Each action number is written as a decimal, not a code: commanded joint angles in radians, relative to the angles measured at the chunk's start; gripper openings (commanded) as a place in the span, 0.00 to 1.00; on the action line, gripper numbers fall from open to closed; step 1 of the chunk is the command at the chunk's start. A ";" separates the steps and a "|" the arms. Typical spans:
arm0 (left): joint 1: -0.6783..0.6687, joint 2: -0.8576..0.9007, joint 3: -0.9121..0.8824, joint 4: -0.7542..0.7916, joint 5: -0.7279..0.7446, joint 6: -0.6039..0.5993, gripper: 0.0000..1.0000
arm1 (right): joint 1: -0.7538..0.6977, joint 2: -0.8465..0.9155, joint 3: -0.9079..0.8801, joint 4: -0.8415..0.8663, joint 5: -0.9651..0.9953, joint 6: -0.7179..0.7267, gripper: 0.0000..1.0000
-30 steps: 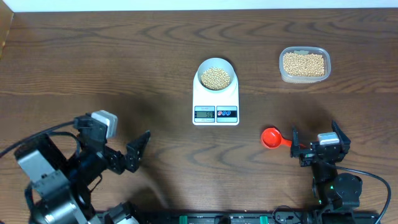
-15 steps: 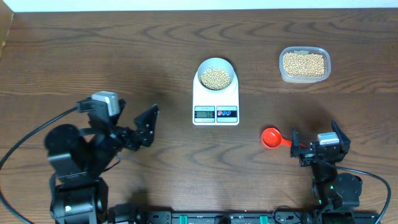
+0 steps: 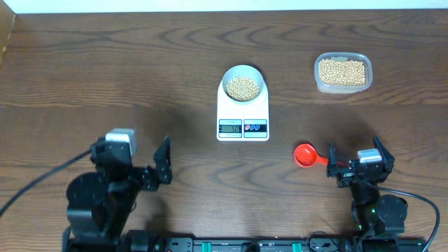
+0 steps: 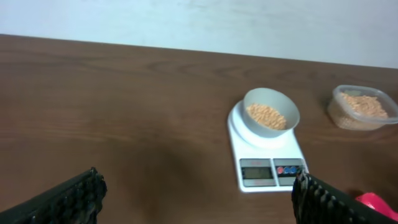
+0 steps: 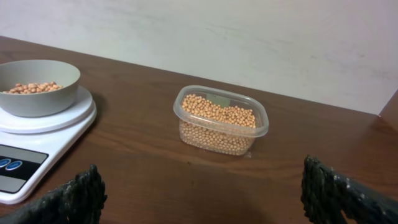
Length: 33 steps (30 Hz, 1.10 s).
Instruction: Scoop item into bowl and weigh 50g on scale
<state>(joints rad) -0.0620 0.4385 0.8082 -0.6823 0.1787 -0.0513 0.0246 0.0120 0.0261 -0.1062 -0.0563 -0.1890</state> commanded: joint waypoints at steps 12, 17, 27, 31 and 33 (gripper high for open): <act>-0.004 -0.269 -0.006 -0.228 -0.217 0.058 0.98 | 0.004 -0.007 -0.006 0.002 -0.006 0.001 0.99; -0.004 -0.414 -0.006 -0.335 -0.233 0.058 0.98 | 0.004 -0.007 -0.006 0.002 -0.006 0.001 0.99; -0.004 -0.436 -0.001 -0.394 -0.277 0.010 0.98 | 0.004 -0.007 -0.006 0.002 -0.006 0.001 0.99; -0.004 -0.436 -0.031 -0.336 -0.261 -0.139 0.98 | 0.004 -0.007 -0.006 0.002 -0.006 0.001 0.99; -0.004 -0.436 -0.098 -0.217 -0.257 -0.157 0.98 | 0.004 -0.007 -0.006 0.002 -0.006 0.001 0.99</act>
<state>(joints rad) -0.0620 0.0044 0.7895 -1.0039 -0.0811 -0.1169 0.0246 0.0120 0.0254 -0.1059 -0.0563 -0.1890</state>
